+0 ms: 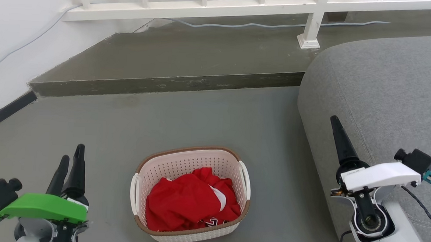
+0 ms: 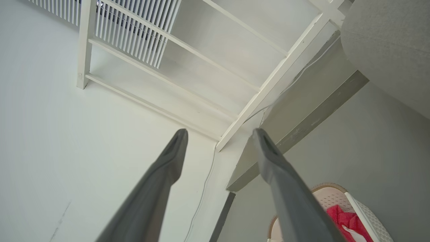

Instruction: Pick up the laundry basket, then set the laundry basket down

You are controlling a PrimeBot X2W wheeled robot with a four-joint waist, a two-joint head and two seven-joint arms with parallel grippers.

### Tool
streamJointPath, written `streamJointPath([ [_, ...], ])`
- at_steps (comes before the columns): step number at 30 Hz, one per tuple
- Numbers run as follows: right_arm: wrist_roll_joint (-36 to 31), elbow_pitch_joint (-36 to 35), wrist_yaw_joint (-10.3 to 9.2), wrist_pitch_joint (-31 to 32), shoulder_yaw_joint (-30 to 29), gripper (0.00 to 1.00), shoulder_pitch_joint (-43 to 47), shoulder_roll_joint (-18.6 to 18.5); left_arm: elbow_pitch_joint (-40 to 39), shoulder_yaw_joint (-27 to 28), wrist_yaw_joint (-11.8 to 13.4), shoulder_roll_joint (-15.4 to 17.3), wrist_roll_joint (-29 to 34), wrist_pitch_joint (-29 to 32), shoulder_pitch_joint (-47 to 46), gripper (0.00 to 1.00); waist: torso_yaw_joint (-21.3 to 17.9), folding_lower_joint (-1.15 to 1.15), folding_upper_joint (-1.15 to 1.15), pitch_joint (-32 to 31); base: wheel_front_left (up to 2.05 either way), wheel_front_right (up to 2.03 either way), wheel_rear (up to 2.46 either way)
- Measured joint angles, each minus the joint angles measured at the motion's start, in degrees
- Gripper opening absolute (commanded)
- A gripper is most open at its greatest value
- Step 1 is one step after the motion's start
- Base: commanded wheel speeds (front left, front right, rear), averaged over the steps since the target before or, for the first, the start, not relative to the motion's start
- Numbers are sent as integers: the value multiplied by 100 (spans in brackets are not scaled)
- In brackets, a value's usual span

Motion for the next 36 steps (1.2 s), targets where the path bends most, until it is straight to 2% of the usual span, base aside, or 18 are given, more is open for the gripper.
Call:
streamJointPath([
  [8,-961,1,-12,-149,167,100,-104,-55,-123,-80,131,0,873,-166,-21,100,-12,0,0,-11,0,0,0],
  [17,-2165,25,-274,-345,489,100,-200,-130,-132,-240,378,36,1964,-382,-20,100,-35,0,0,-18,0,0,0],
  [29,-3201,169,-514,-580,871,100,-218,-124,-260,-333,526,-49,2928,-630,-20,100,-80,0,0,16,0,0,0],
  [36,-3726,169,-571,-705,962,100,-332,-89,-321,-358,571,-100,3406,-754,-20,100,-101,0,0,44,0,0,0],
])
